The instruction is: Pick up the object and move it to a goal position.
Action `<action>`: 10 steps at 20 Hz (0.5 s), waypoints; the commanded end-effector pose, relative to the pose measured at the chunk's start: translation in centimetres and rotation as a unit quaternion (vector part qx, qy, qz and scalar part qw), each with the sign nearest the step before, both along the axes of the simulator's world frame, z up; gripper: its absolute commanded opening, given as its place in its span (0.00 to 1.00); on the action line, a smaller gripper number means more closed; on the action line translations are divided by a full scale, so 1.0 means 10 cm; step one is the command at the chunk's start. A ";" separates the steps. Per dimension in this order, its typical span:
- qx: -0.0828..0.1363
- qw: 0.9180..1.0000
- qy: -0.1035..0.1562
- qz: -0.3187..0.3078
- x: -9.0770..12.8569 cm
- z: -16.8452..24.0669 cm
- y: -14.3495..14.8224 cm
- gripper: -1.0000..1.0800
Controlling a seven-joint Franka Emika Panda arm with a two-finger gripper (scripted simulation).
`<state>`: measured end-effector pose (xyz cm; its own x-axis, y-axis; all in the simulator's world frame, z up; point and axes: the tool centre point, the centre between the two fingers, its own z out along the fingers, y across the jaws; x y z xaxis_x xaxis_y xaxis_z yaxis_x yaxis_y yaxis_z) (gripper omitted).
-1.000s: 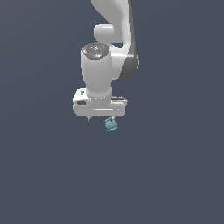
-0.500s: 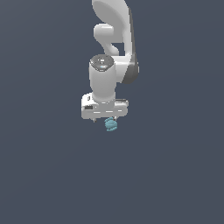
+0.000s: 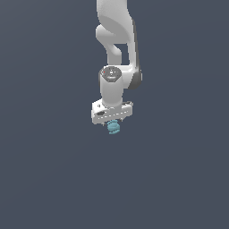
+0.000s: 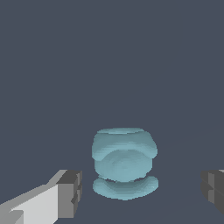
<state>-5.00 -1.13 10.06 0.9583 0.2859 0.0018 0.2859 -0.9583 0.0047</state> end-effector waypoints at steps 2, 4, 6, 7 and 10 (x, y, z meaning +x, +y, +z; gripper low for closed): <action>0.002 1.000 0.001 0.016 -0.07 -0.08 0.04 0.96; 0.002 1.000 0.002 0.019 -0.09 -0.10 0.05 0.96; 0.002 1.000 0.002 0.017 -0.08 -0.09 0.04 0.96; 0.002 1.000 0.002 0.017 -0.08 -0.09 0.04 0.96; 0.002 1.000 0.002 0.017 -0.09 -0.15 0.04 0.96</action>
